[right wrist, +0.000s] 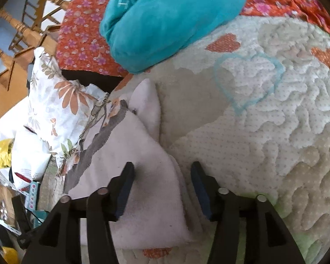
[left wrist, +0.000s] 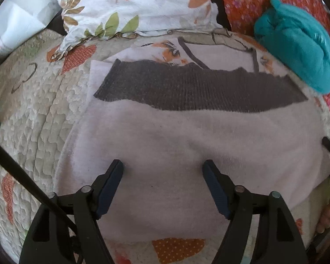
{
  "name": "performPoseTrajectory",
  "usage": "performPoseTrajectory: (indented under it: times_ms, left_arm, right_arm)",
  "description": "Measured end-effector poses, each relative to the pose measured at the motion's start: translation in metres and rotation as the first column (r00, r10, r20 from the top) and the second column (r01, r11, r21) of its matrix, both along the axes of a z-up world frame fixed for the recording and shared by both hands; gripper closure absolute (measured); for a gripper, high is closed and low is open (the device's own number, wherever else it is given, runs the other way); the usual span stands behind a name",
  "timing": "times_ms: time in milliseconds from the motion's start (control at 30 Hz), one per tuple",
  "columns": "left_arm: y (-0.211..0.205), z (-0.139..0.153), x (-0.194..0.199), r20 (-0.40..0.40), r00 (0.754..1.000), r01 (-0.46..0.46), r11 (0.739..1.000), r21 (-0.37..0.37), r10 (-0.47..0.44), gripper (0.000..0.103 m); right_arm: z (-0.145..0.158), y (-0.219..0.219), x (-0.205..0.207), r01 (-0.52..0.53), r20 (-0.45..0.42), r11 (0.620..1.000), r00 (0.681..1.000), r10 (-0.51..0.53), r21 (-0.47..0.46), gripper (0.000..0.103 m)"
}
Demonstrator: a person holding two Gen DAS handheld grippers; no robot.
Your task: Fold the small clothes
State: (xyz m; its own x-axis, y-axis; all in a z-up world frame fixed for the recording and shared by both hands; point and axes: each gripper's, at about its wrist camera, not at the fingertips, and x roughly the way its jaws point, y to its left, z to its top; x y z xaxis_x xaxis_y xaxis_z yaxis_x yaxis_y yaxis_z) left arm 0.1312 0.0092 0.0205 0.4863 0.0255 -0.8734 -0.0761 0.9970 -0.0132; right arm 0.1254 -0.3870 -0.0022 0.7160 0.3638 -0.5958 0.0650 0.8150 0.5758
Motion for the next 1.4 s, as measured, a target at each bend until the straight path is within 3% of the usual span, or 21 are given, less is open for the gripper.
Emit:
performPoseTrajectory:
  times_ms: [100,167,400,1400]
  left_arm:
    - [-0.005,-0.002,0.0,0.001,1.0,0.01,0.999,0.031,-0.01,0.023]
    - [-0.006,-0.004,0.0,-0.001,1.0,0.008,0.999,0.04,-0.008,0.018]
    - [0.008,-0.012,0.004,-0.041,0.998,-0.047,0.998,-0.03,0.046,0.007]
    - [0.011,-0.016,0.004,-0.033,0.998,-0.052,0.999,-0.014,0.051,0.0]
  right_arm:
    - [0.004,0.016,0.002,-0.039,0.018,0.996,0.999,0.041,-0.086,0.022]
    - [0.005,0.02,0.003,-0.051,0.019,0.993,0.998,0.053,-0.109,0.018]
    - [0.004,0.018,0.003,-0.053,0.023,0.994,0.998,0.055,-0.101,0.017]
    - [0.002,0.021,0.01,-0.081,0.025,0.989,0.996,0.085,-0.128,0.012]
